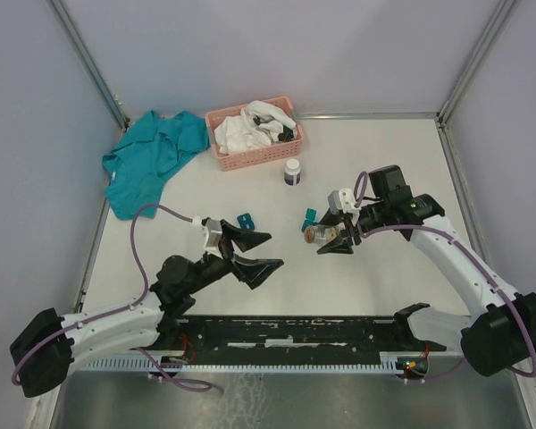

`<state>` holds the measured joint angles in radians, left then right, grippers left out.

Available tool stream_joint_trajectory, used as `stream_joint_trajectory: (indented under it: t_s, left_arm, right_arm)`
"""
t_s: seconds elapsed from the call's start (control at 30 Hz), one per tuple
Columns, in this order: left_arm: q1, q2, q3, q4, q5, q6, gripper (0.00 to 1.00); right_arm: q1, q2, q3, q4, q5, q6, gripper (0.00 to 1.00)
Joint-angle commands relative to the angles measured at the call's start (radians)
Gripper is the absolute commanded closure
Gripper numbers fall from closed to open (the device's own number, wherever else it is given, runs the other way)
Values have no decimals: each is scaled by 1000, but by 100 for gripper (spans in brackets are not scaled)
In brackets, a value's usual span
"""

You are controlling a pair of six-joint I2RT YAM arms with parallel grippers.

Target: Sort the pills into containers

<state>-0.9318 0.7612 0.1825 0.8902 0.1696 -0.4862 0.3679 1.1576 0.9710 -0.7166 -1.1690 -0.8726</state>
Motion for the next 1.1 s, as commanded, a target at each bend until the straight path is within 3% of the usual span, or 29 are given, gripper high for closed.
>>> stream_joint_trajectory:
  t_s: [0.0, 0.27, 0.63, 0.77, 1.07]
  left_arm:
    - [-3, 76, 43, 115, 43, 195, 1]
    - [-3, 298, 65, 380, 133, 351, 1]
    - [-3, 361, 179, 242, 188, 471, 1]
    - [-3, 330, 186, 158, 187, 424, 1]
    - [-4, 274, 126, 213, 160, 330, 1]
  right_arm:
    - [-6, 54, 79, -189, -61, -235, 99]
    - [-66, 53, 61, -215, -46, -289, 99]
    - [-87, 83, 88, -292, -30, -370, 99]
    - [-87, 55, 89, -305, -60, -379, 99]
    - [-87, 38, 85, -301, -86, -374, 99]
